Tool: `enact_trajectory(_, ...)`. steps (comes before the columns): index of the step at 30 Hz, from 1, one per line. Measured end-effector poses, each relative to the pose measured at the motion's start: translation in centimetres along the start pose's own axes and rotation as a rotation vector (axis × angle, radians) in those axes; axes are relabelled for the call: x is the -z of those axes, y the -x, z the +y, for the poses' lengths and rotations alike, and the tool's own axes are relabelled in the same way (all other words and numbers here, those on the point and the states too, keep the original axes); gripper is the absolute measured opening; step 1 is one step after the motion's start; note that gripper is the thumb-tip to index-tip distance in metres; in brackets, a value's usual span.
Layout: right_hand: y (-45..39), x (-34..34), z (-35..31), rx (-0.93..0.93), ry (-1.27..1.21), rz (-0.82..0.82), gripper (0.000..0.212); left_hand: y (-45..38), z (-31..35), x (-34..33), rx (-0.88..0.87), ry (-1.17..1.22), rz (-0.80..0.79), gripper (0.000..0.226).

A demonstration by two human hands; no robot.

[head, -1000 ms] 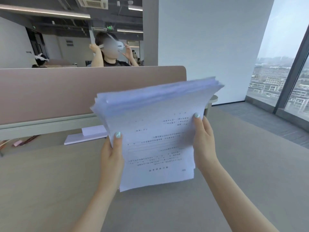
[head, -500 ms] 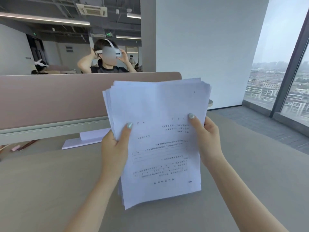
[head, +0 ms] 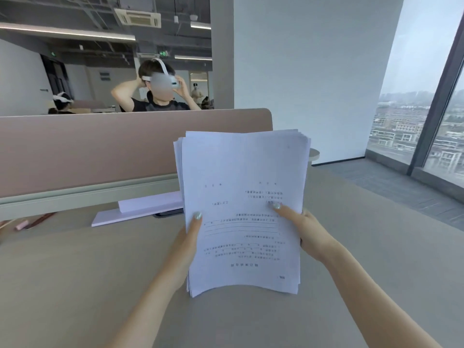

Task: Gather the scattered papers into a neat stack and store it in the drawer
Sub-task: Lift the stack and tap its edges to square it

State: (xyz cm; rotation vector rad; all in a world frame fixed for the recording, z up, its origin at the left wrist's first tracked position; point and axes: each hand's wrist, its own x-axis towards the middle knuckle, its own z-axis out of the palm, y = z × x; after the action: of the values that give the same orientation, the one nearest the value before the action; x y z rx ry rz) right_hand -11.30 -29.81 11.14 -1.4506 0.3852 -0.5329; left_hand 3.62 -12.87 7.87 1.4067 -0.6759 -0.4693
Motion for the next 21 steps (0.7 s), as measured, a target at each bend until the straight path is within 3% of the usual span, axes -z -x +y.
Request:
enact_trajectory(3, -0.2, -0.9, 0.6, 0.053, -0.071, 0.06, 0.021, -0.5, -0.5, -0.3, 0.087, 0.087, 0.047, 0.046)
enact_trajectory(7, -0.6, -0.9, -1.3, 0.133, -0.113, 0.031, 0.02, -1.5, 1.1, 0.0, 0.052, 0.221, 0.026, 0.038)
enact_trajectory(10, -0.8, 0.0, -2.4, 0.114, -0.122, -0.033, 0.033, -2.0, 1.6, 0.9, 0.028, 0.168, -0.051, 0.041)
enact_trajectory(14, -0.5, 0.4, -1.6, 0.058, -0.11, -0.042, 0.034, -1.7, 0.7, 1.2, 0.02, 0.103, -0.093, 0.04)
enact_trajectory(17, -0.3, -0.4, -1.4, 0.07, -0.138, 0.018, 0.026, -1.2, 0.5, 0.5, -0.02, 0.052, -0.014, 0.051)
enact_trajectory(19, -0.4, -0.8, -2.0, 0.119, -0.132, 0.083, 0.023, -1.3, 1.5, -0.2, -0.06, 0.046, 0.099, 0.028)
enact_trajectory(21, -0.6, -0.8, -3.1, 0.159, -0.133, 0.121, 0.021, -1.5, 3.4, -0.7, -0.07, -0.049, 0.113, 0.013)
